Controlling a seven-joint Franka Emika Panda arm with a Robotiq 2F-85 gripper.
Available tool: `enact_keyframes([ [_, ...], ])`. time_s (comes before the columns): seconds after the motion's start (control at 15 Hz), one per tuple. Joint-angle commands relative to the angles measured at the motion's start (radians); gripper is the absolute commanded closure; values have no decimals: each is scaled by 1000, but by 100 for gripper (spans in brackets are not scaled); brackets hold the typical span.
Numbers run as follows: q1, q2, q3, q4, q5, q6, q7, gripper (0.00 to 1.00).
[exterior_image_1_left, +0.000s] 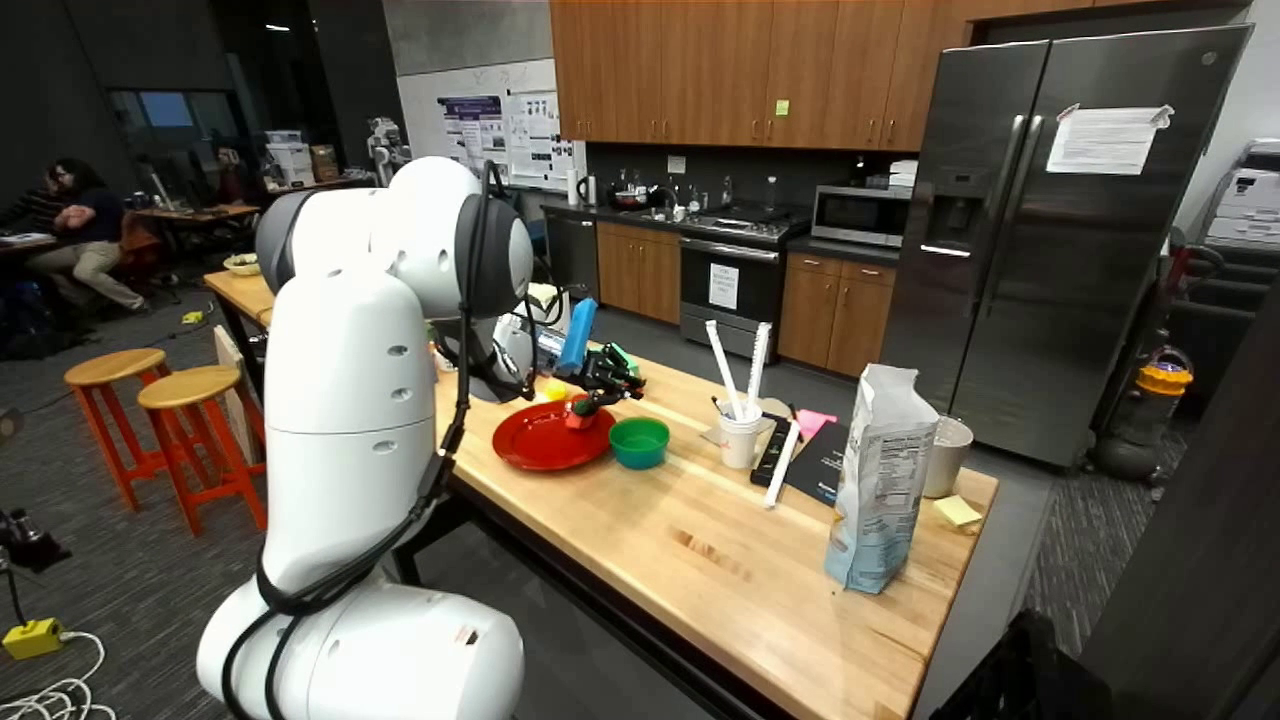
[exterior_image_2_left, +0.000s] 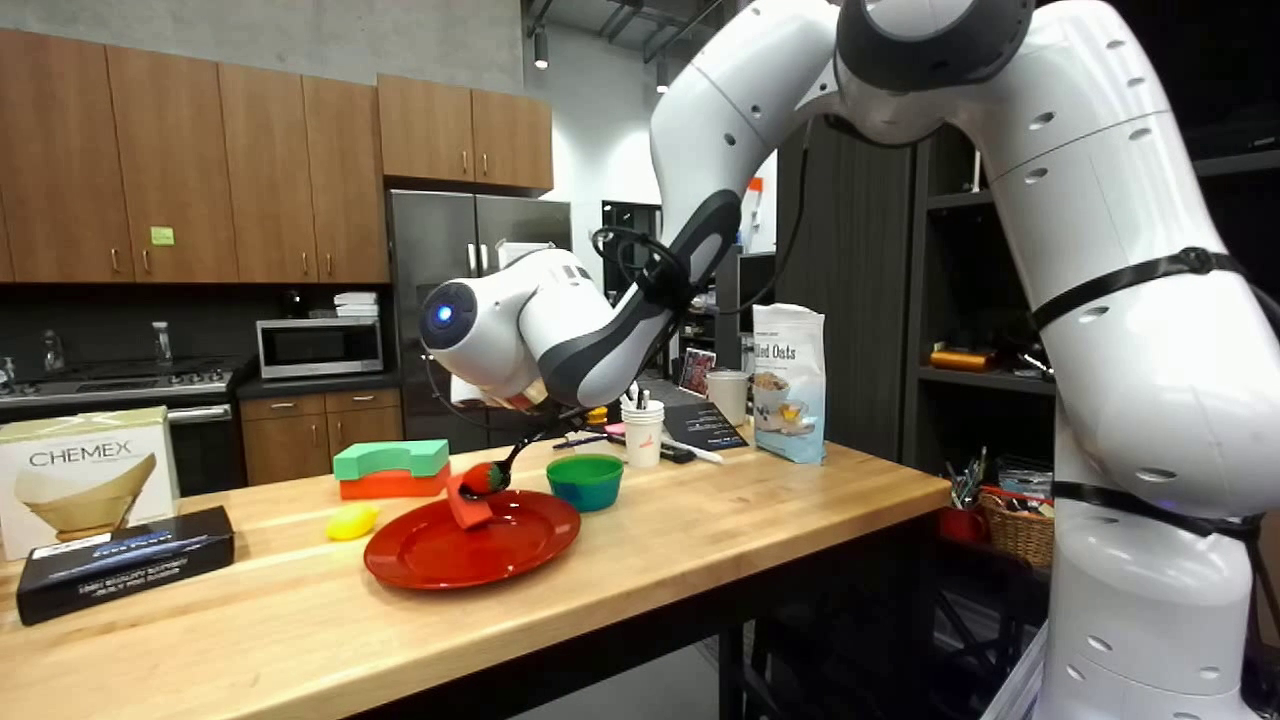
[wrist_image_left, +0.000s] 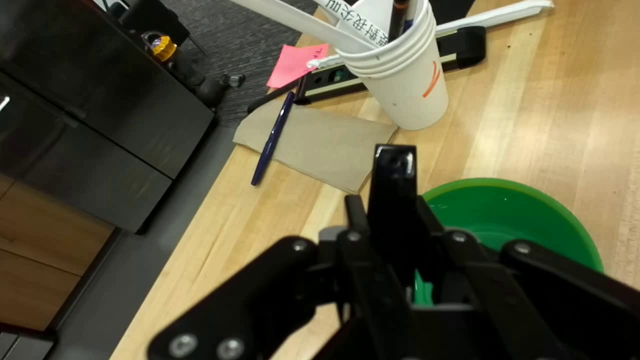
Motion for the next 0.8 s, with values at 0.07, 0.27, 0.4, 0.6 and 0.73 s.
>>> enact_keyframes([
  [0.07, 4, -29, 12, -34, -9, -49, -14, 94],
  [0.27, 0, -31, 22, -38, 32, -85, -54, 94],
  [0.4, 1, -32, 25, -41, 41, -110, -71, 94],
  [0.6, 17, -37, 26, -45, -1, -190, -86, 94],
  [0.73, 34, -39, 28, -47, -58, -268, -88, 94],
])
